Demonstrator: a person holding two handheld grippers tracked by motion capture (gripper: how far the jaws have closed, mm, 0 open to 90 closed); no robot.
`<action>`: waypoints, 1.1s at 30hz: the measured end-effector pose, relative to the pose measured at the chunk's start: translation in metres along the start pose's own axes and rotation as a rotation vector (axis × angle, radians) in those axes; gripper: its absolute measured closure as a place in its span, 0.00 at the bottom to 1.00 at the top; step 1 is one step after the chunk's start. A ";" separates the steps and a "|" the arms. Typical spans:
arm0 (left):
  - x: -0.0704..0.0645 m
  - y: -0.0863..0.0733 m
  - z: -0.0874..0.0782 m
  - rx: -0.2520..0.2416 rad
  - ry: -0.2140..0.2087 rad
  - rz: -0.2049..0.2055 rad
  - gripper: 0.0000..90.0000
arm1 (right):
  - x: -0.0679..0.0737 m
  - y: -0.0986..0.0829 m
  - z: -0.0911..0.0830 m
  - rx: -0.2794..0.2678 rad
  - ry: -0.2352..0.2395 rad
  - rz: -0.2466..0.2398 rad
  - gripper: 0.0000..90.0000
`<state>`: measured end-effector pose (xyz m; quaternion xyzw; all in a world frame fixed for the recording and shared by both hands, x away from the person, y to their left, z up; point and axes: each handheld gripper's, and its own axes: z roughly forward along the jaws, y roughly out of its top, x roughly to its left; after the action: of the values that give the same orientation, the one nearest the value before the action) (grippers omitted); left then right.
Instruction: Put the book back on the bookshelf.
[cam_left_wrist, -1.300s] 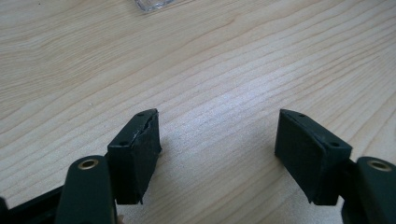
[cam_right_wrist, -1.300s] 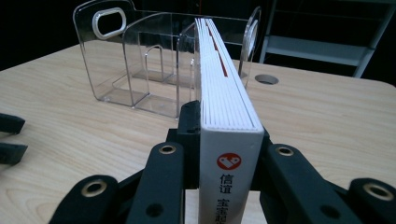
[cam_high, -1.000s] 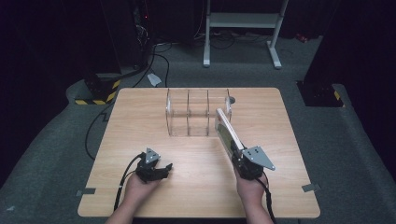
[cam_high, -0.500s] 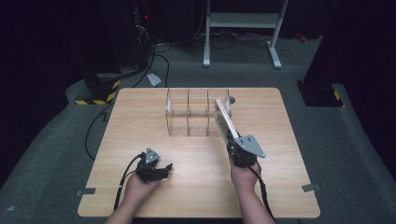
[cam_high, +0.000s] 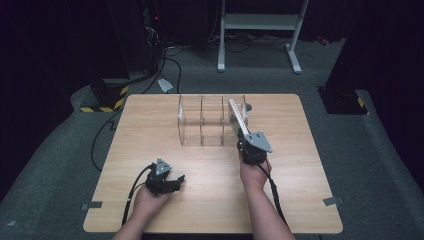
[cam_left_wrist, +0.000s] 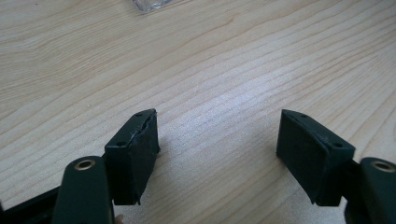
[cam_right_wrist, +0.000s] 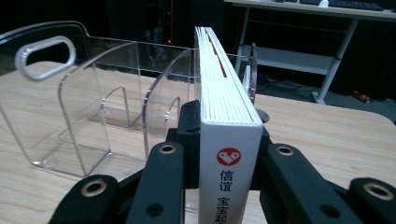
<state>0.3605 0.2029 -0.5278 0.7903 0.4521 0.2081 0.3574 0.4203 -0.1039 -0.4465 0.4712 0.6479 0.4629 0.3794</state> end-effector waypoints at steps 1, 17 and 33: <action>0.000 0.000 0.000 0.000 0.000 0.000 0.33 | -0.001 0.000 0.004 0.001 -0.004 -0.002 0.84; 0.000 0.000 0.000 0.000 0.001 -0.002 0.33 | 0.002 0.000 0.022 0.008 -0.027 0.018 0.84; 0.000 0.000 0.000 0.001 0.003 -0.008 0.33 | 0.004 -0.008 0.032 0.021 -0.047 0.030 0.84</action>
<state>0.3601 0.2029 -0.5278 0.7883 0.4559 0.2075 0.3574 0.4471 -0.0933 -0.4639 0.4955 0.6366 0.4505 0.3825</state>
